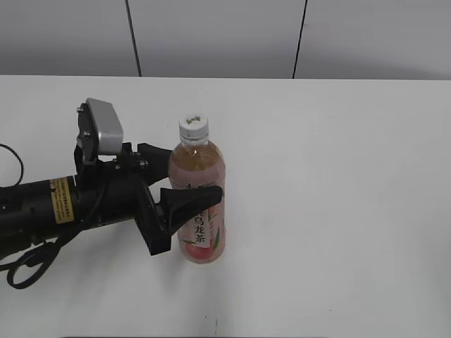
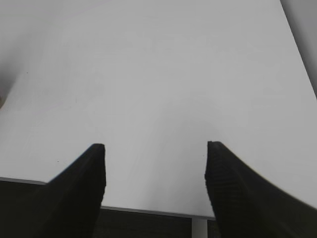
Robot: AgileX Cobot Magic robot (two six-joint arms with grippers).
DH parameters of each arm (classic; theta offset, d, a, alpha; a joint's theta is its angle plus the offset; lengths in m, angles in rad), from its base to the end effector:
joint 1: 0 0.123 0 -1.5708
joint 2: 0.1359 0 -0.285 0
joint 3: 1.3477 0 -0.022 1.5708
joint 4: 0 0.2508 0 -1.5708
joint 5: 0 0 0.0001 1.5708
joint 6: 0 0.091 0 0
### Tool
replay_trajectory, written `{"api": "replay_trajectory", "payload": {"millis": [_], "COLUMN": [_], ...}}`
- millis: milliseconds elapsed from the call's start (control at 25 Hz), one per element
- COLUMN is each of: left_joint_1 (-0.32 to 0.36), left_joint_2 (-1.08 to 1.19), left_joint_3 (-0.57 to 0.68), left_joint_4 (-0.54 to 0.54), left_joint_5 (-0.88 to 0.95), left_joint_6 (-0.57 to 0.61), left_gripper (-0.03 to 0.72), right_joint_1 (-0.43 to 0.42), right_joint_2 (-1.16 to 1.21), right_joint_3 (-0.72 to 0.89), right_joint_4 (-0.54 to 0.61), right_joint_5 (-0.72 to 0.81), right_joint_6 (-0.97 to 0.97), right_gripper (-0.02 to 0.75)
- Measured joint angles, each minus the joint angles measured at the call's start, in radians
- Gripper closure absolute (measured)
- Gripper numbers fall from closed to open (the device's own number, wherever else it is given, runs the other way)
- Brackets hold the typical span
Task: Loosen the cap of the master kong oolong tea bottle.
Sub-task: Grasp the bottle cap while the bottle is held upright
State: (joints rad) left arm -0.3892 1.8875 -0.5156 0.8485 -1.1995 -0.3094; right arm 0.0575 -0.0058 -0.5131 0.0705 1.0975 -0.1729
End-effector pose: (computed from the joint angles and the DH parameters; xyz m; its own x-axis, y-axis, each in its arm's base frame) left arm 0.2346 -0.1649 0.1290 -0.1518 0.1249 -0.9805 0.9140 0.3954 -0.0911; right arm -0.0092 0.0052 0.2781 -0.4498 -0.1661 -0.8776 -0.1774 0.9796 -0.0945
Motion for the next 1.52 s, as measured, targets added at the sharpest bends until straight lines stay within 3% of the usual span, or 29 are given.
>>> {"api": "replay_trajectory", "payload": {"millis": [760, 1160, 1520], "left_joint_1": [0.000, 0.000, 0.001], "left_joint_2": [0.000, 0.000, 0.000], "left_joint_3": [0.000, -0.001, -0.002], "left_joint_4": [0.000, 0.035, 0.045], "left_joint_5": [0.000, 0.001, 0.000], "left_joint_6": [0.000, 0.004, 0.006], "left_gripper": [0.228, 0.228, 0.228], "right_joint_1": [0.000, 0.000, 0.001], "right_joint_2": [0.024, 0.454, 0.922], "right_joint_3": [-0.014, -0.186, -0.455], "right_joint_4": [0.061, 0.159, 0.394], "right_joint_5": [-0.029, -0.214, -0.200], "right_joint_6": [-0.040, -0.248, -0.461], "right_gripper": [0.255, 0.255, 0.255]}}
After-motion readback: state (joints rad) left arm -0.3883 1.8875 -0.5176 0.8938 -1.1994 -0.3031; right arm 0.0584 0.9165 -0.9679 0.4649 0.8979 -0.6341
